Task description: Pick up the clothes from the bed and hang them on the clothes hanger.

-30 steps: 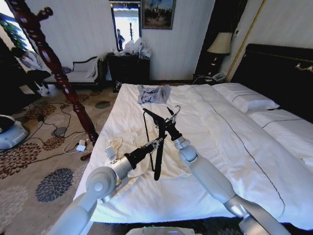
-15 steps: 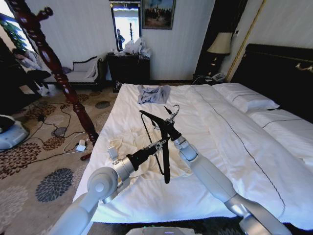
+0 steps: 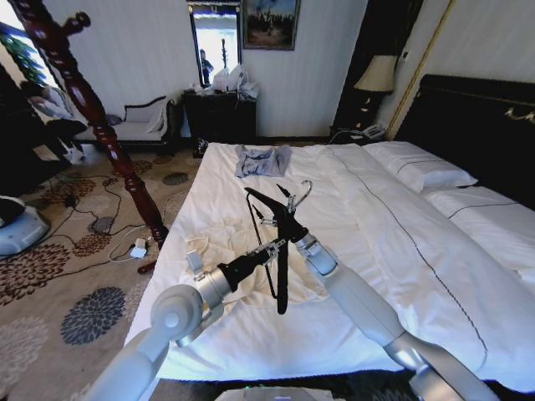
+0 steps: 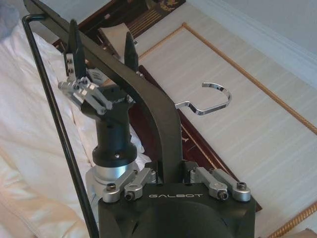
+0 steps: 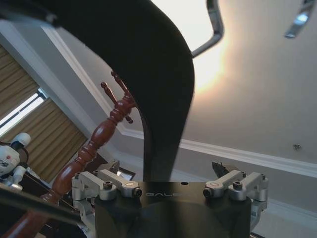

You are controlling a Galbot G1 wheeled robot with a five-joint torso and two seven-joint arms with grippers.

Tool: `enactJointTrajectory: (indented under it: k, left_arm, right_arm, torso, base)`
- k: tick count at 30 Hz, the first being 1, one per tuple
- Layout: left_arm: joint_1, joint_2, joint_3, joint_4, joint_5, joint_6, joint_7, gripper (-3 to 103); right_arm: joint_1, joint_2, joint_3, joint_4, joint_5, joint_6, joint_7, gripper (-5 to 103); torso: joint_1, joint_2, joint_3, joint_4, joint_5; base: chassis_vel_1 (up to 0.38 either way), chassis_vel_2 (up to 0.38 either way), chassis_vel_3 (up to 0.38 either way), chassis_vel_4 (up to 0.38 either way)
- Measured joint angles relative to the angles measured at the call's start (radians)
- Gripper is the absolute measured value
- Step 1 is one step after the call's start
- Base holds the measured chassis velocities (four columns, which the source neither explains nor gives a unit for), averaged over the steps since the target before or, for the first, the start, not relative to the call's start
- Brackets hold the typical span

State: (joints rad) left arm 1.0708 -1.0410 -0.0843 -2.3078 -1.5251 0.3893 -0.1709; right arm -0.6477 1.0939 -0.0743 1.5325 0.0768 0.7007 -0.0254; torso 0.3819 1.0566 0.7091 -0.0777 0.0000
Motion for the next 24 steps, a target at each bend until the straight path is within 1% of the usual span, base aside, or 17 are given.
enactJointTrajectory:
  k: [1, 2, 3, 4, 7, 8, 10, 11, 12, 14, 15, 17, 19, 22, 23, 24]
  left_arm:
    - [0.0, -0.002, 0.003, 0.002, 0.005, 0.0, 0.0, 24]
    - [-0.001, -0.003, 0.004, 0.002, 0.007, 0.0, 0.0, 24]
    - [-0.001, -0.005, 0.005, 0.002, 0.008, 0.0, 0.0, 24]
    - [-0.001, -0.005, 0.005, 0.002, 0.008, 0.0, 0.0, 24]
    - [-0.001, -0.004, 0.005, 0.002, 0.009, 0.0, 0.0, 24]
    - [-0.001, -0.004, 0.005, 0.002, 0.009, 0.0, 0.0, 24]
    - [0.0, -0.003, 0.002, 0.001, 0.009, 0.0, 0.0, 24]
    - [0.001, -0.003, 0.002, 0.001, 0.009, 0.0, 0.0, 24]
    - [0.002, -0.003, 0.001, 0.001, 0.009, 0.0, 0.0, 24]
    - [0.002, -0.003, 0.001, 0.001, 0.01, 0.0, 0.0, 24]
    - [0.002, -0.003, 0.0, 0.001, 0.01, 0.0, 0.0, 24]
    - [0.003, -0.004, 0.0, 0.001, 0.012, 0.0, 0.0, 24]
    - [0.003, -0.004, 0.0, 0.001, 0.012, 0.0, 0.0, 24]
    - [0.004, -0.006, 0.0, 0.003, 0.016, -0.001, 0.0, 24]
    - [0.004, -0.006, 0.0, 0.003, 0.016, -0.001, 0.0, 24]
    - [0.004, -0.006, 0.0, 0.004, 0.016, -0.001, 0.001, 24]
  right_arm:
    - [-0.002, -0.001, 0.0, 0.003, 0.0, 0.001, -0.003, 100]
    - [-0.003, -0.001, 0.0, 0.004, -0.001, 0.002, -0.005, 100]
    - [-0.006, -0.003, 0.001, 0.004, -0.001, 0.003, -0.011, 96]
    - [-0.006, -0.003, 0.001, 0.004, -0.001, 0.003, -0.011, 96]
    - [-0.009, -0.007, 0.004, -0.001, 0.002, 0.011, -0.029, 81]
    - [-0.009, -0.007, 0.004, -0.001, 0.002, 0.011, -0.029, 81]
    - [-0.011, -0.007, 0.007, -0.003, 0.006, 0.015, -0.044, 70]
    - [-0.012, -0.007, 0.008, -0.004, 0.006, 0.016, -0.048, 70]
    - [-0.013, -0.006, 0.008, -0.004, 0.007, 0.018, -0.056, 65]
    - [-0.015, -0.006, 0.009, -0.004, 0.007, 0.018, -0.06, 65]
    - [-0.016, -0.005, 0.01, -0.004, 0.007, 0.018, -0.061, 54]
    - [-0.017, -0.004, 0.014, -0.004, 0.007, 0.018, -0.062, 42]
    - [-0.018, -0.004, 0.015, -0.003, 0.007, 0.018, -0.062, 42]
    - [-0.019, -0.005, 0.017, 0.003, 0.011, 0.017, -0.061, 27]
    - [-0.019, -0.005, 0.017, 0.003, 0.011, 0.017, -0.061, 27]
    - [-0.019, -0.005, 0.018, 0.005, 0.012, 0.016, -0.061, 24]
  torso:
    - [0.0, 0.0, 0.0, 0.0, -0.0001]
    - [0.0, 0.0, 0.0, -0.0001, 0.0]
    - [0.0, 0.0, 0.0, -0.0001, 0.0]
    - [0.0, 0.0, 0.0, -0.0001, 0.0]
    - [0.0, 0.0, 0.0, -0.0001, 0.0]
    - [0.0, 0.0, 0.0, -0.0001, 0.0]
    - [0.0, 0.0, 0.0, -0.0001, 0.0]
    - [0.0, 0.0, 0.0, 0.0, 0.0]
    - [0.0, 0.0, 0.0, 0.0, 0.0]
    - [0.0, 0.0, 0.0, 0.0, 0.0]
    - [0.0, 0.0, 0.0, 0.0, 0.0]
    - [0.0, 0.0, 0.0, -0.0001, 0.0]
    - [0.0, 0.0, 0.0, -0.0001, 0.0]
    - [0.0, 0.0, 0.0, 0.0, 0.0]
    - [0.0, 0.0, 0.0, 0.0, 0.0]
    - [0.0, 0.0, 0.0, 0.0, 0.0]
  base:
    - [0.0, 0.0, 0.0, 0.0]
    - [0.0, 0.0, 0.0, 0.0]
    - [0.0, 0.0, 0.0, 0.0]
    - [0.0, 0.0, 0.0, 0.0]
    - [0.0, 0.0, 0.0, 0.0]
    - [0.0, 0.0, 0.0, 0.0]
    - [0.0, 0.0, 0.0, 0.0]
    - [0.0, 0.0, 0.0, 0.0]
    - [0.0, 0.0, 0.0, 0.0]
    - [0.0, 0.0, 0.0, 0.0]
    - [0.0, 0.0, 0.0, 0.0]
    - [0.0, 0.0, 0.0, 0.0]
    - [0.0, 0.0, 0.0, 0.0]
    - [0.0, 0.0, 0.0, 0.0]
    - [0.0, 0.0, 0.0, 0.0]
    - [0.0, 0.0, 0.0, 0.0]
